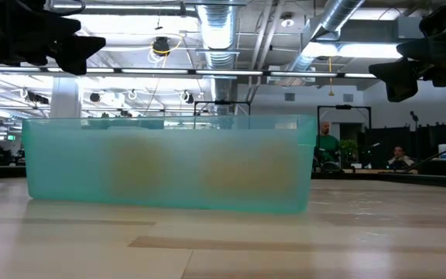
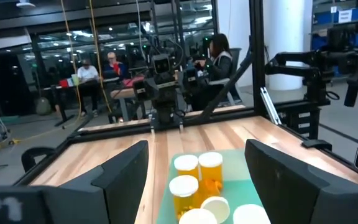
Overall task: Pick and place pill bottles into a basket
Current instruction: Return to Home Position
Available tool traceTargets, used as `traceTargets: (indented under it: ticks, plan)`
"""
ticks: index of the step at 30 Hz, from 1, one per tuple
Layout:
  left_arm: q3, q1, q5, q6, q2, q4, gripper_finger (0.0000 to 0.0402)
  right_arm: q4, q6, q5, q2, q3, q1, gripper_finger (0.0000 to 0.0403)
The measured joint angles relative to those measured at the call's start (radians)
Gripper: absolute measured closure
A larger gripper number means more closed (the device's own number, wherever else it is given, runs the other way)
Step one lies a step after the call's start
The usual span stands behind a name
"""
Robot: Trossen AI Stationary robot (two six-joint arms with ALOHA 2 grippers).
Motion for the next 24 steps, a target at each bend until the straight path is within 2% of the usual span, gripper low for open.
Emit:
traceTargets:
  ticks: [16, 24]
  plan:
    - [0.017, 0.000, -0.059, -0.020, 0.000, -0.209, 0.0143, 0.000, 0.000, 0.000, 0.000, 0.000, 0.000, 0.0143]
    - [0.024, 0.000, -0.057, -0.058, -0.099, -0.330, 0.0143, 0.000, 0.000, 0.000, 0.000, 0.000, 0.000, 0.0143]
